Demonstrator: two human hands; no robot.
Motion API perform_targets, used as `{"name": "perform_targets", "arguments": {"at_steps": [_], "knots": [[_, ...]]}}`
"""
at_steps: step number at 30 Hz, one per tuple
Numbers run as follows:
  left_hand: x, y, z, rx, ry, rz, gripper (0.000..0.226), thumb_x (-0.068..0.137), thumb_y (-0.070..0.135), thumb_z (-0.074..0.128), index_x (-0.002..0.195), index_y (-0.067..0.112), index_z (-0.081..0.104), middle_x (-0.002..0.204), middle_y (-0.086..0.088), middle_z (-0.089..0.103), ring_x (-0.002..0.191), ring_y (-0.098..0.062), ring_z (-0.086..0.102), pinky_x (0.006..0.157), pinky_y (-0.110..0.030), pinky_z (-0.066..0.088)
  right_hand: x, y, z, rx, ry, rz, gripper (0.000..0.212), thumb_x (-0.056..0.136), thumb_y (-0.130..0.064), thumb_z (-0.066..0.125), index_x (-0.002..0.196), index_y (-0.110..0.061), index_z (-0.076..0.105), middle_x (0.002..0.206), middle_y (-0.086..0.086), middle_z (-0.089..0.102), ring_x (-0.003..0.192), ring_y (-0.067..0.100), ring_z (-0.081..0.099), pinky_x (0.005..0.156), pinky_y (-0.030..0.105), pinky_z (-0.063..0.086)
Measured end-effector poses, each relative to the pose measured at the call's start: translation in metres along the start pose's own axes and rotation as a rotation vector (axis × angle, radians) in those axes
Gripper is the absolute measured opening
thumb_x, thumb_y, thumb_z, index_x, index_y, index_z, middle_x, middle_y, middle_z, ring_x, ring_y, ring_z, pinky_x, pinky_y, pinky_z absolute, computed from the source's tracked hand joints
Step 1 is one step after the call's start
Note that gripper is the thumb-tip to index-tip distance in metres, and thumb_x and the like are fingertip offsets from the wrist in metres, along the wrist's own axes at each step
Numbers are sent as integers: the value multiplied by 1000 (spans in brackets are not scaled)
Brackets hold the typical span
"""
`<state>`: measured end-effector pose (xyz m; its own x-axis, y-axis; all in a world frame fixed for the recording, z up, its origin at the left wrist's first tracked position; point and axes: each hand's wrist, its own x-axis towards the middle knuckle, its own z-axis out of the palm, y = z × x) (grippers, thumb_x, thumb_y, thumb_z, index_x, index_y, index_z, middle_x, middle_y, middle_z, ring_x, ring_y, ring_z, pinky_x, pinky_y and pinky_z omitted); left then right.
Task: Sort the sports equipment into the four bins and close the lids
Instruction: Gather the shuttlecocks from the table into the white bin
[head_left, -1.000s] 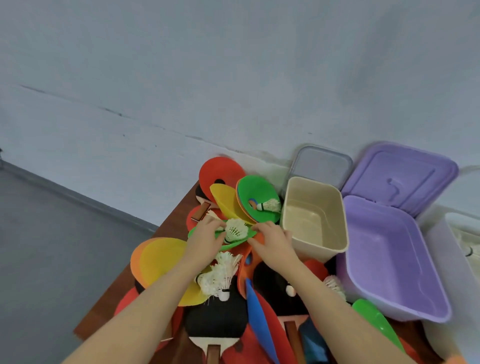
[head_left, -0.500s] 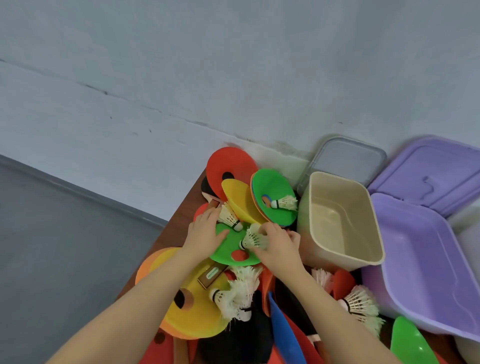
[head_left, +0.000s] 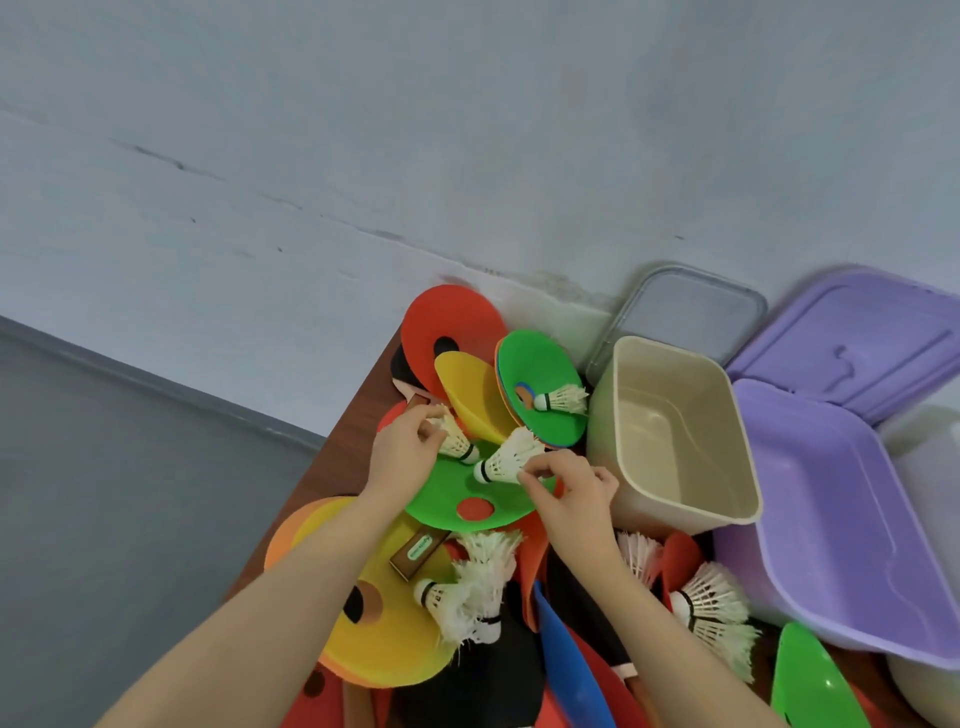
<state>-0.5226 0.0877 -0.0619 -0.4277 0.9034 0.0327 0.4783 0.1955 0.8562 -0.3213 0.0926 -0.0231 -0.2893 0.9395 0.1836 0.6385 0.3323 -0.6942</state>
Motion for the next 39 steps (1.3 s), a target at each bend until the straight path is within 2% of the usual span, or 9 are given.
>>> {"name": "perform_targets", "arguments": {"at_steps": [4,7,9,13,19,27,30,33,39], "knots": [[-19,23,-17,16,65,81,29,90,14,58,117,22,62,88,9,57,82,-9,54,76,-23,42,-3,-11,-16,116,35,-12,29,82,-17,68,72,-40,53,81,-17,61,82,2,54,90,24,23],[-41,48,-26,51,128,202,29,88,12,61,115,20,65,80,15,55,76,-8,54,76,-32,47,-12,-12,-33,184,66,-74,24,80,-22,66,70,-41,54,80,-18,61,76,6,57,86,48,41],[-58,66,-26,88,154,293,29,86,11,63,113,21,66,77,16,55,74,-9,54,76,-38,48,-22,-9,-48,202,82,-124,17,77,-28,63,73,-42,55,82,-21,60,75,6,57,79,55,44],[-98,103,-11,218,159,469,26,83,11,65,107,20,68,80,10,59,79,-17,59,74,-41,48,-54,8,-90,198,119,-183,5,77,-31,59,78,-35,56,81,-16,59,72,7,56,75,51,46],[-167,160,47,369,186,690,27,83,26,50,101,19,69,80,4,62,80,-20,58,71,-28,33,-127,57,-177,117,227,-240,10,78,-17,64,75,-25,59,75,-14,57,69,4,54,66,37,47],[-231,236,141,329,138,834,26,82,21,50,100,18,69,78,2,60,75,-19,55,69,-23,27,-189,123,-282,68,327,-185,10,82,-9,68,77,-15,62,76,-10,57,71,5,55,64,22,44],[-237,266,169,271,71,895,26,84,20,50,101,15,68,79,0,60,76,-21,56,70,-30,42,-198,142,-312,94,375,-145,12,82,-7,68,76,-16,62,76,-10,57,69,6,54,63,18,41],[-233,295,198,240,12,954,26,86,18,50,104,12,68,82,-1,63,74,-23,57,67,-36,48,-200,160,-338,81,438,-132,15,81,-5,67,75,-17,61,74,-10,56,68,8,54,63,22,43],[-218,341,262,150,-15,972,29,86,20,48,104,10,68,83,-2,63,73,-24,55,70,-23,39,-181,202,-382,-2,530,-124,7,80,-10,65,76,-15,62,75,-14,54,69,7,54,64,34,46]]}}
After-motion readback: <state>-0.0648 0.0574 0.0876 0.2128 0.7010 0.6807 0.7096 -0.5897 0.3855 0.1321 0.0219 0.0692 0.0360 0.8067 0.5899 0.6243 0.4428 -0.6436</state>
